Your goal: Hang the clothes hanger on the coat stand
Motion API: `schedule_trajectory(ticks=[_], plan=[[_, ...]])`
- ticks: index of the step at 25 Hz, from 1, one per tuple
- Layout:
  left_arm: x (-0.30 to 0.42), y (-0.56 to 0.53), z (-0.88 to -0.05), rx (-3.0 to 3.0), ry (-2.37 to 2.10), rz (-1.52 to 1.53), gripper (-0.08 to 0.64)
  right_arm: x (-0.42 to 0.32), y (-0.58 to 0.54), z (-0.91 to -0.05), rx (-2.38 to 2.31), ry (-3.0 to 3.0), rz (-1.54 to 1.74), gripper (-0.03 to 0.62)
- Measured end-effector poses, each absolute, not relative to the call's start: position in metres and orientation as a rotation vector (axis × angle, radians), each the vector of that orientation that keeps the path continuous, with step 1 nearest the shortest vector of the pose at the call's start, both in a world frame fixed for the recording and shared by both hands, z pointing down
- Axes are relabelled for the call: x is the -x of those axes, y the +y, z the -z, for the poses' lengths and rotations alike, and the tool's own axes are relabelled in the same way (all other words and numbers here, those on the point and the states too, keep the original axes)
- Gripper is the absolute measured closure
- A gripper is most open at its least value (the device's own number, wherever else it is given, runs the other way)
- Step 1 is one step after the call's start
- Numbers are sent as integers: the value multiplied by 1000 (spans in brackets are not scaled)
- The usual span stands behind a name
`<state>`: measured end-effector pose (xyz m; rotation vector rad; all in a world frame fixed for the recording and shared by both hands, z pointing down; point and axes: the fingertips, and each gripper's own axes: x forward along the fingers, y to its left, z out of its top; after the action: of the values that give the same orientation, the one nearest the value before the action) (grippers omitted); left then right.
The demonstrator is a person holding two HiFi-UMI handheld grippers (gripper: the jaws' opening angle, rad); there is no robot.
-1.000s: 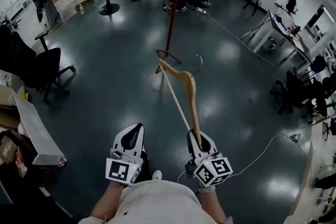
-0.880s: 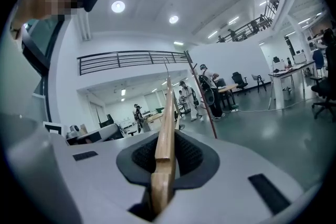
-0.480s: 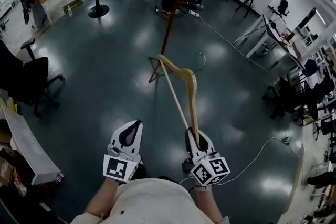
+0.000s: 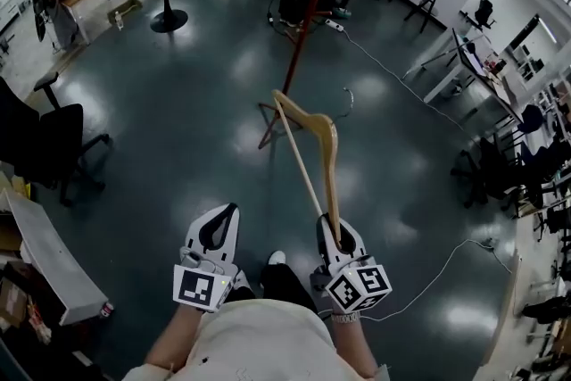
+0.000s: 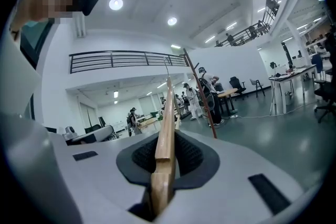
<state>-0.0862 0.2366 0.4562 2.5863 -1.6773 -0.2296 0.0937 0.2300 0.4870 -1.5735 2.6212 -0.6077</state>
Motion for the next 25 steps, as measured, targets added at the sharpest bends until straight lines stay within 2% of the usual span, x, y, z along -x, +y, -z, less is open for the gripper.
schedule_trajectory(ticks=[18, 25], plan=[[99, 46, -488, -2554, -1716, 145, 546, -95, 30, -531, 1582, 2617, 678, 534], [68, -56, -472, -2601, -1716, 87, 546, -125, -69, -523, 1594, 2593, 711, 534]])
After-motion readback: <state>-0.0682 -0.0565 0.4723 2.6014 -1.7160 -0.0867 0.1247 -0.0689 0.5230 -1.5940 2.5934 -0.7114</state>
